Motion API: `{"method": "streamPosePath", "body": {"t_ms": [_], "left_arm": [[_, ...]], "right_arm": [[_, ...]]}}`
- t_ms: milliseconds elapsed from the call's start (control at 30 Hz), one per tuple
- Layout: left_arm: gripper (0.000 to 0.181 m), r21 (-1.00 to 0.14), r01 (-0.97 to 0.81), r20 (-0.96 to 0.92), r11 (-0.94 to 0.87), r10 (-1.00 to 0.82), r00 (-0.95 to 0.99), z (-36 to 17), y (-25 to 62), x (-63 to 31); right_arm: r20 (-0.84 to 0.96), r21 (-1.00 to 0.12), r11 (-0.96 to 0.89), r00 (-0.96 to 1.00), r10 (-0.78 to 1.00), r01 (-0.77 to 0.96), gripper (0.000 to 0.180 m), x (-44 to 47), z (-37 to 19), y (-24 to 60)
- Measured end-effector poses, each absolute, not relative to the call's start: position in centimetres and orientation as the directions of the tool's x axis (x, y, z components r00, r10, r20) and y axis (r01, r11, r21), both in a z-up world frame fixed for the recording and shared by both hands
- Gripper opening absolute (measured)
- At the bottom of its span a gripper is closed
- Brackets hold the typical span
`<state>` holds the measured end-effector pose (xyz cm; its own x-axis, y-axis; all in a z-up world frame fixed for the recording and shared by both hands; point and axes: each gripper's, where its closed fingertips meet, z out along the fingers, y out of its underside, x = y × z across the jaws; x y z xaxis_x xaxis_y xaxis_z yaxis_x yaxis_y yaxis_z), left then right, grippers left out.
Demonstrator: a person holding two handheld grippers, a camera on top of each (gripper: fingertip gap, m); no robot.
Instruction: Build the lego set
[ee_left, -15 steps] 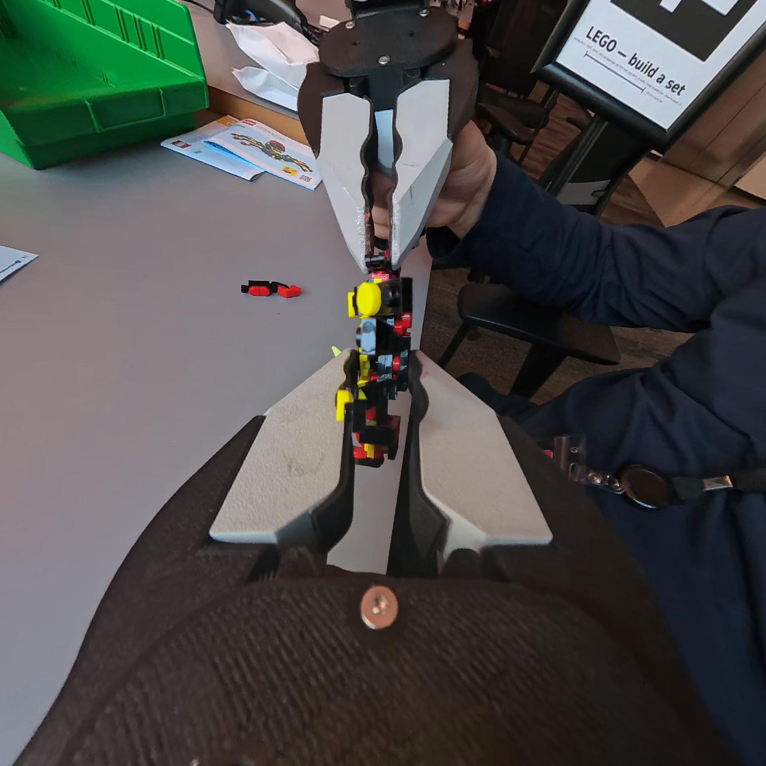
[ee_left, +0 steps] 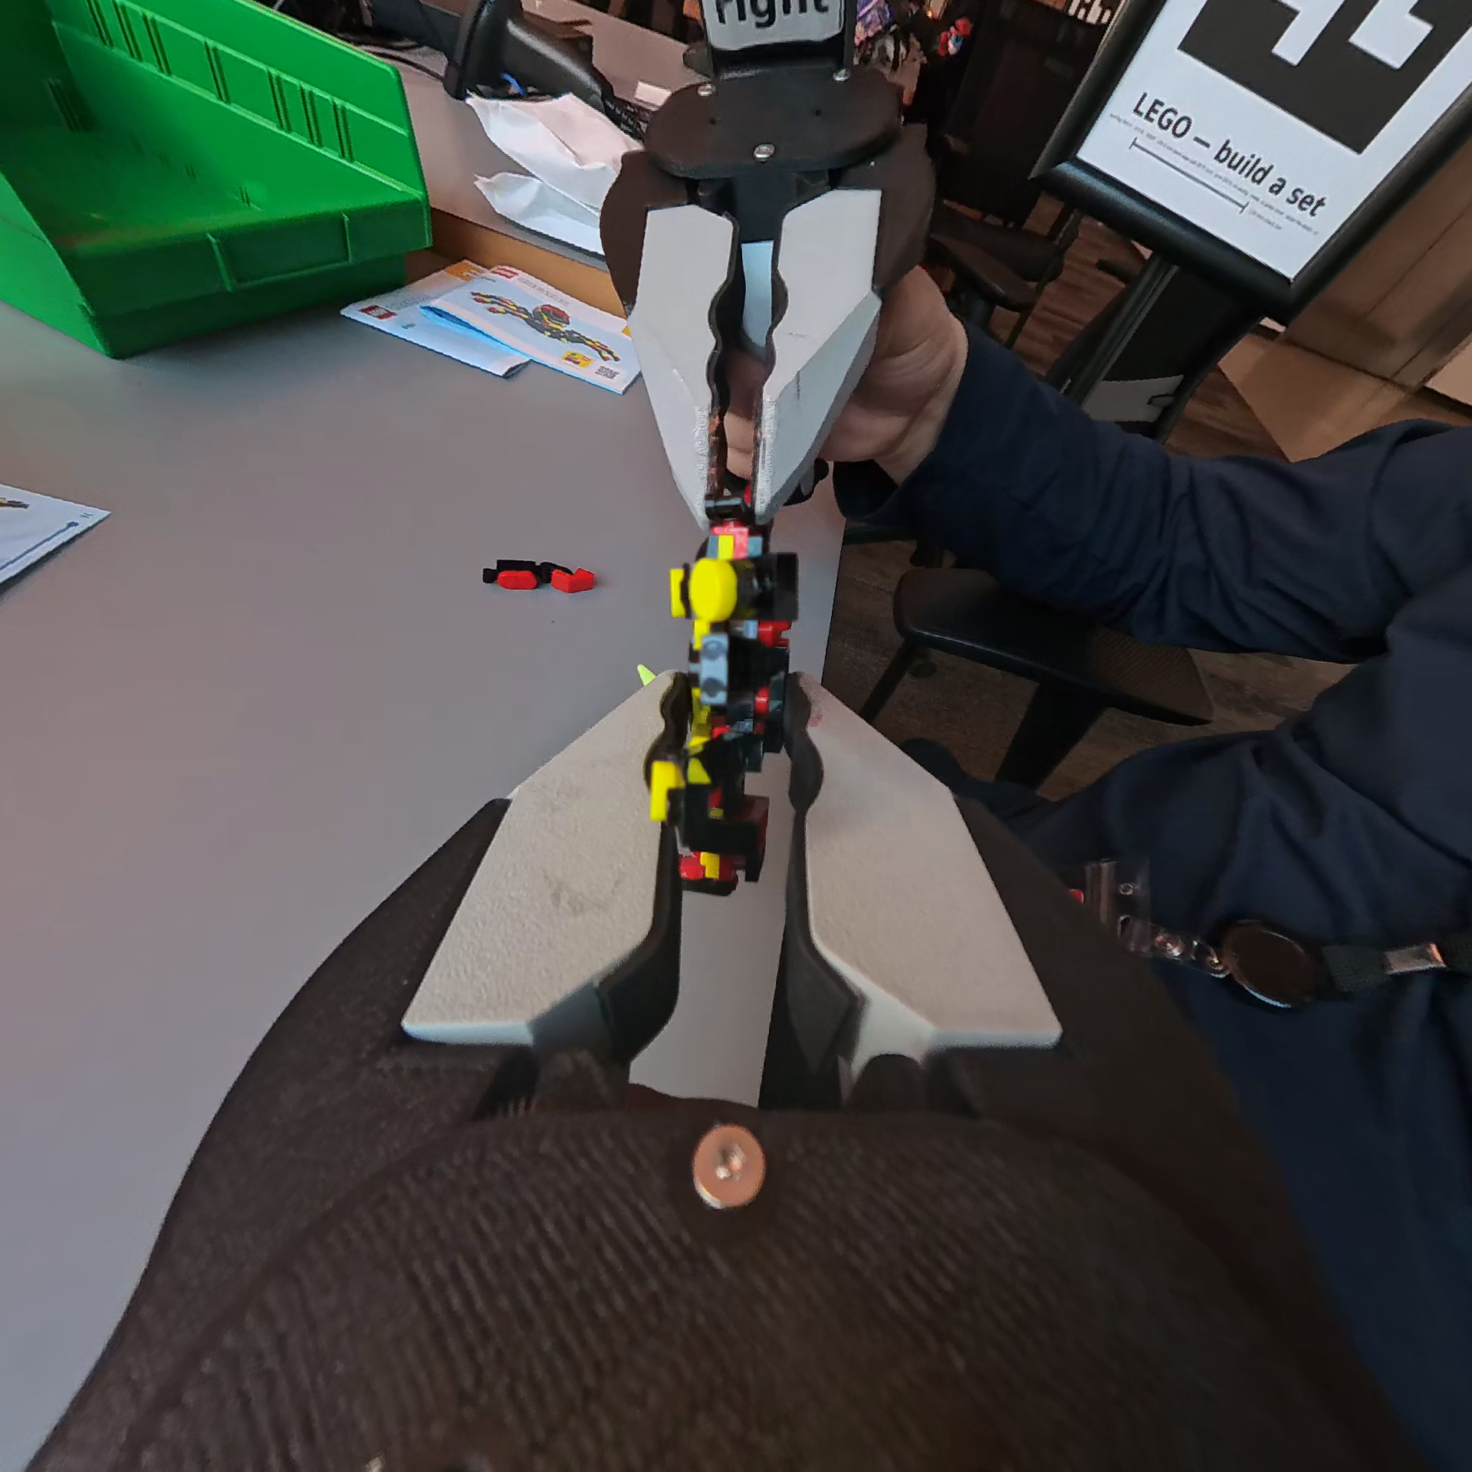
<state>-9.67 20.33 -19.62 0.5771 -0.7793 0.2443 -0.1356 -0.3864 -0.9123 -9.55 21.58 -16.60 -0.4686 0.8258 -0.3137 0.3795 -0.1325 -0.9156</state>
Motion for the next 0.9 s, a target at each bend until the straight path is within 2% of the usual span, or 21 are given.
{"method": "streamPosePath", "body": {"t_ms": [467,800,900], "left_arm": [[0.020,-0.900,-0.185,0.214,-0.394,-0.771,0.600,-20.6,20.5,-9.6],[0.019,-0.887,-0.214,0.217,-0.408,-0.779,0.588,-21.7,20.4,-9.4],[0.020,-0.902,-0.175,0.227,-0.394,-0.779,0.584,-21.2,20.8,-9.5]], "right_arm": [[-0.195,-0.891,0.017,-0.418,0.887,0.453,0.004,-9.5,-18.0,21.5],[-0.219,-0.885,0.013,-0.442,0.870,0.465,0.004,-9.5,-18.9,21.5],[-0.276,-0.892,-0.061,-0.435,0.857,0.447,0.004,-9.7,-18.2,21.8]]}}
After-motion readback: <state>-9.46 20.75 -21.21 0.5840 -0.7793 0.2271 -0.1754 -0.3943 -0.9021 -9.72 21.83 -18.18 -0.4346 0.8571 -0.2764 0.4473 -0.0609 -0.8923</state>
